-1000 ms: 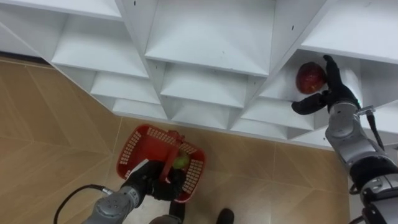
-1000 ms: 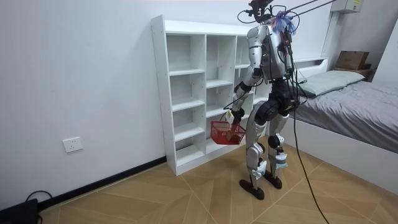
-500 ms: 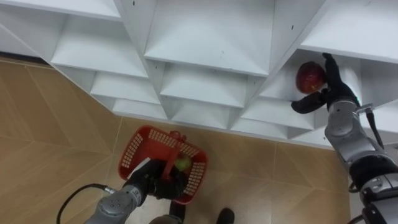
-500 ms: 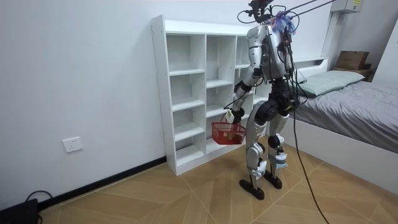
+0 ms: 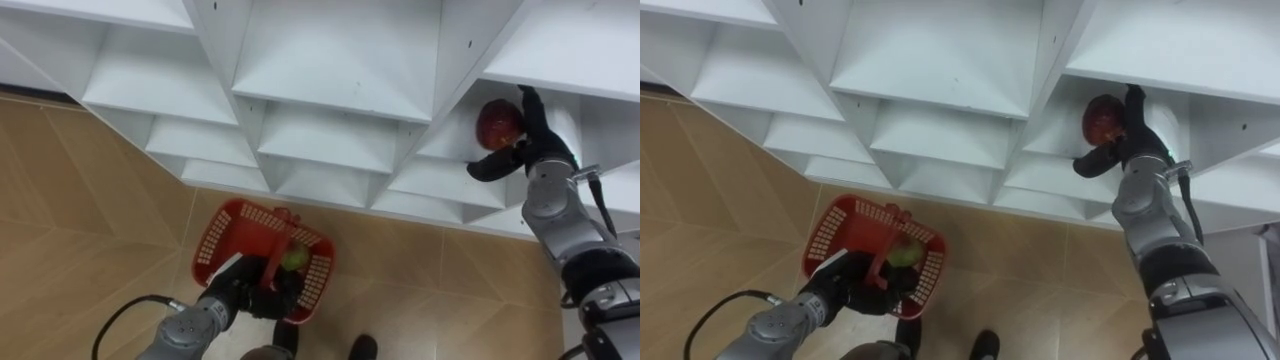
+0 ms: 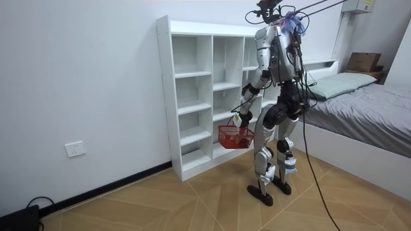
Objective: Collect fruits from the closet
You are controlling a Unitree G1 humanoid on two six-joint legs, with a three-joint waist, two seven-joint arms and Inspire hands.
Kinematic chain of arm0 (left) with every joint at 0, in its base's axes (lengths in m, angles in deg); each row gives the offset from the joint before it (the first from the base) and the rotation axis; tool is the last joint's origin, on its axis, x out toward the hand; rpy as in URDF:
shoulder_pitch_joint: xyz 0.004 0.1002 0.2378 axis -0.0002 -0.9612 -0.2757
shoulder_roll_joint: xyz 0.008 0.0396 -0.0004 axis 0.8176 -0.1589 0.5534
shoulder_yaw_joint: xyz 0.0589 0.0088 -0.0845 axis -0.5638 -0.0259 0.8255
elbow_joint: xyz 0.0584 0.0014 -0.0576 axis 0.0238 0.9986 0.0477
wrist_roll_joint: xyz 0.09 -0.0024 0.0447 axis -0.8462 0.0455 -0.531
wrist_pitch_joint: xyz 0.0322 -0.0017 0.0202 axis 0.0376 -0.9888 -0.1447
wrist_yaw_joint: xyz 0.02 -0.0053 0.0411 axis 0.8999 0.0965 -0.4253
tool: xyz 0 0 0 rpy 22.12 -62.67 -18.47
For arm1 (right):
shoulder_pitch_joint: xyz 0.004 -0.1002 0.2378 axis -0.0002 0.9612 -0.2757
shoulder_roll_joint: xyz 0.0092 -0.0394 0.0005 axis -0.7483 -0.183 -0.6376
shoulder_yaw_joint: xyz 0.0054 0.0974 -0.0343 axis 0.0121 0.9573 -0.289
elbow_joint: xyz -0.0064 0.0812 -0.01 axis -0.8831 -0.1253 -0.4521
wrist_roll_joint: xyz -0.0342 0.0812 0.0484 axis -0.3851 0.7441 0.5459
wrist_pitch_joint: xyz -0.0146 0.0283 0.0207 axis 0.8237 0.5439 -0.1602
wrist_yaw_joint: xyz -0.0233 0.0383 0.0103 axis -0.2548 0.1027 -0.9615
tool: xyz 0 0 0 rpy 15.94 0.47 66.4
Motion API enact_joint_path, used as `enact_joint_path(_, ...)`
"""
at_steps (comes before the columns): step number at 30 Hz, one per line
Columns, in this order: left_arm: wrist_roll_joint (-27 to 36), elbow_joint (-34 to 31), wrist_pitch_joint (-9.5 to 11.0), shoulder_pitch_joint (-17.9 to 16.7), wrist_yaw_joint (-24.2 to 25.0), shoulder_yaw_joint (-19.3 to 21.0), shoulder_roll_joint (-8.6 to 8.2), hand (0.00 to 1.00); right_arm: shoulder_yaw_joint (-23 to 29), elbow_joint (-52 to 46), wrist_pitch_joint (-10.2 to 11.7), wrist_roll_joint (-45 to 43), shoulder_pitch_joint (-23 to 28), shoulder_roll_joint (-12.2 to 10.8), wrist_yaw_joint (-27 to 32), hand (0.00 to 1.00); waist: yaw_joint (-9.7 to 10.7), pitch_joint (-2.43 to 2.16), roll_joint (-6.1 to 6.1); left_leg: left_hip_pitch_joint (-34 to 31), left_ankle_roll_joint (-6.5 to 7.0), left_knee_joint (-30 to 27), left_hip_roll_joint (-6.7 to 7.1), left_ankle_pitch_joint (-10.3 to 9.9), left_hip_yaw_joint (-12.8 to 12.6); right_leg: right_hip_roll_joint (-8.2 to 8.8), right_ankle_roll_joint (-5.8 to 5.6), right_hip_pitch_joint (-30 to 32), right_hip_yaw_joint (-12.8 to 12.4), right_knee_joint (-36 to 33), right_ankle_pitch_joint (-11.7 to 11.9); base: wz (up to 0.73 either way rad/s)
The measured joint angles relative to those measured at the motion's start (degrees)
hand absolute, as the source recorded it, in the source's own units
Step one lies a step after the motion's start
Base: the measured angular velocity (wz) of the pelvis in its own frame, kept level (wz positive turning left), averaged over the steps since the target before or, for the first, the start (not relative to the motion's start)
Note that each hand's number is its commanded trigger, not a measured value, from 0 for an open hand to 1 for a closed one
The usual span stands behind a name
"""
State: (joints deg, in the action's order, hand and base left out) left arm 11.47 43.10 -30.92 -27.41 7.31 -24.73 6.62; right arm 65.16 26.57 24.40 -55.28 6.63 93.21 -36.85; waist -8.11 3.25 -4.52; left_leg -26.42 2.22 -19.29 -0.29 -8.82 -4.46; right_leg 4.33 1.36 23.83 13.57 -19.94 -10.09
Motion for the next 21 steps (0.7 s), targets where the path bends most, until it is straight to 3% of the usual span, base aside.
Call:
enact_joint_path(2, 0.0, 0.0, 0.0, 0.0, 0.0, 0.1, 0.0, 1.0, 0.0, -0.1, -0.3, -0.3, 0.0, 0.0, 0.0, 0.0, 0.0, 0.0, 0.0, 0.0, 0.0, 0.0, 0.0, 0.0, -0.1, 0.0, 0.0, 0.0, 0.0, 0.0, 0.0, 0.0)
enact_joint_path(3, 0.0, 0.0, 0.0, 0.0, 0.0, 0.1, 0.0, 1.0, 0.0, -0.3, -0.3, -0.5, 0.0, 0.0, 0.0, 0.28, 0.0, 0.0, 0.0, 0.0, 0.0, 0.0, 0.0, 0.0, -0.1, 0.01, 0.0, 0.0, -0.1, -0.1, 0.0, 0.0)
enact_joint_path(4, 0.0, 0.0, 0.0, 0.0, 0.0, 0.1, 0.0, 1.0, 0.0, -0.4, -0.3, -0.5, 0.0, 0.0, 0.0, 0.38, -0.1, 0.0, 0.0, 0.1, 0.0, 0.0, 0.0, 0.0, -0.1, 0.02, 0.0, 0.0, -0.1, -0.1, 0.0, 0.0)
enact_joint_path(5, 0.0, 0.0, 0.0, 0.0, 0.0, 0.1, -0.02, 1.0, 0.0, -0.7, -0.3, -0.5, 0.0, 0.0, 0.0, 0.61, -0.1, 0.0, 0.0, 0.1, 0.0, 0.0, 0.0, 0.0, -0.1, 0.03, 0.0, 0.0, -0.1, -0.2, 0.0, 0.0)
enact_joint_path(8, 0.0, 0.3, 0.0, 0.0, 0.1, 0.0, -0.03, 1.0, 0.0, -1.2, -0.3, -0.5, 0.0, 0.0, -0.1, 1.0, -0.1, 0.0, 0.0, 0.2, 0.02, 0.0, 0.0, 0.0, -0.1, 0.03, 0.0, 0.0, -0.2, -0.2, 0.0, 0.0)
enact_joint_path(21, 0.0, 2.6, 0.0, 0.8, 0.3, 0.0, -0.17, 1.0, -1.0, -1.2, -0.1, -2.4, -0.6, 0.0, -0.5, 1.0, -0.1, 0.26, 0.35, 0.6, -0.25, 1.8, 0.09, 1.5, -0.1, 0.16, 0.51, 0.6, 0.0, -0.7, 0.3, 0.01)
